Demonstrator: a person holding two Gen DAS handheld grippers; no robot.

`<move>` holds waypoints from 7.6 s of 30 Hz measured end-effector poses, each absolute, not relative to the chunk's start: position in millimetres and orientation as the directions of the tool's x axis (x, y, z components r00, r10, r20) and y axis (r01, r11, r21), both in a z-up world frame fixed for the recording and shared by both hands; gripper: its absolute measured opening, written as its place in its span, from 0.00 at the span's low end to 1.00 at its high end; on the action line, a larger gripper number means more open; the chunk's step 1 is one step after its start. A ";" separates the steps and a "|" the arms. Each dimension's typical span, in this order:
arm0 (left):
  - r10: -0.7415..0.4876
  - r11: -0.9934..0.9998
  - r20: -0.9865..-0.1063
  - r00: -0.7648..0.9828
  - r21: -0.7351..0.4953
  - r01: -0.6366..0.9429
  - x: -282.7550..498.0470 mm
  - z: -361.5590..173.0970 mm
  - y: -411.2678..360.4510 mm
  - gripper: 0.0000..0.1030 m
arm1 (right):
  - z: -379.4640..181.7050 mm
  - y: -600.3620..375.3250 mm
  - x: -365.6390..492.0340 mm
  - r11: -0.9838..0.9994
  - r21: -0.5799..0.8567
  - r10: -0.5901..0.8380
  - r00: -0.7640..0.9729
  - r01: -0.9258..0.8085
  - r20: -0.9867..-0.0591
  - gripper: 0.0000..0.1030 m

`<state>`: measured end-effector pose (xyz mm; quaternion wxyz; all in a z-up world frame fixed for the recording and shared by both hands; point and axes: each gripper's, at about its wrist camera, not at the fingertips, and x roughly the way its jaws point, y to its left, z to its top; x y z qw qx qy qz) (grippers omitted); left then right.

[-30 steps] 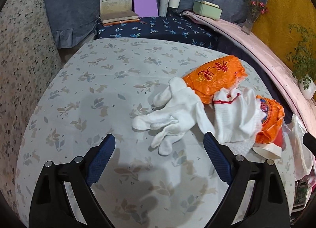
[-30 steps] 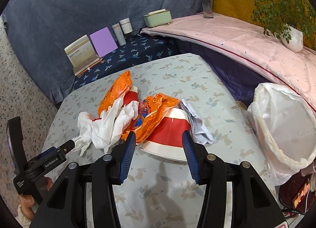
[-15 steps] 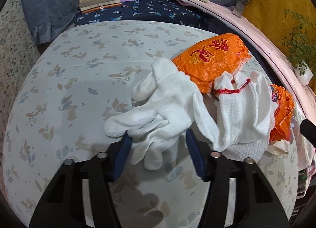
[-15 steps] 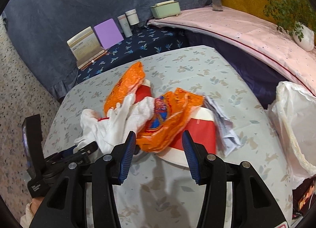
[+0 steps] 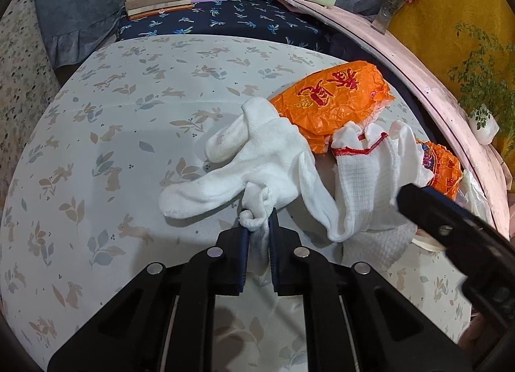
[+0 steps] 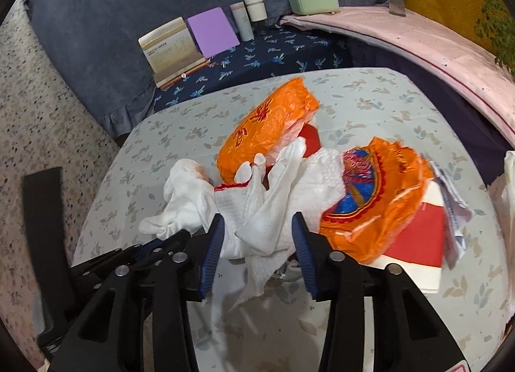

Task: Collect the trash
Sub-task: 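Grasp a white glove with the left gripper while the right grasps the white knit glove, then carry both white gloves in the two grippers over the white bin, then open both grippers to drop the gloves into the bin, then grasp the white cloth with the left gripper while the right moves toward the orange bag, then lift the white cloth with the left gripper while the right reaches the orange bag, then carry the white cloth in the left gripper while the right carries the orange wrapper to the bin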

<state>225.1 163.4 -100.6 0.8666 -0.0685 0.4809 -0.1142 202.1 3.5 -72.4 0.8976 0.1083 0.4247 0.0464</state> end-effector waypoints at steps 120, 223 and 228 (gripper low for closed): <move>-0.400 0.903 -0.704 0.587 -0.196 0.382 160.7 6.8 -38.0 0.55 | 14.0 -237.8 48.2 0.894 0.277 -0.141 0.807 0.353 -0.574 0.42; -0.489 0.853 -0.667 0.563 -0.228 0.470 145.5 48.2 -57.1 0.08 | 33.7 -231.7 56.2 0.906 0.320 -0.089 0.864 0.277 -0.496 0.08; -0.527 0.816 -0.665 0.529 -0.221 0.534 130.1 50.7 -100.5 0.08 | 31.0 -267.3 29.8 0.878 0.332 -0.150 0.857 0.344 -0.492 0.08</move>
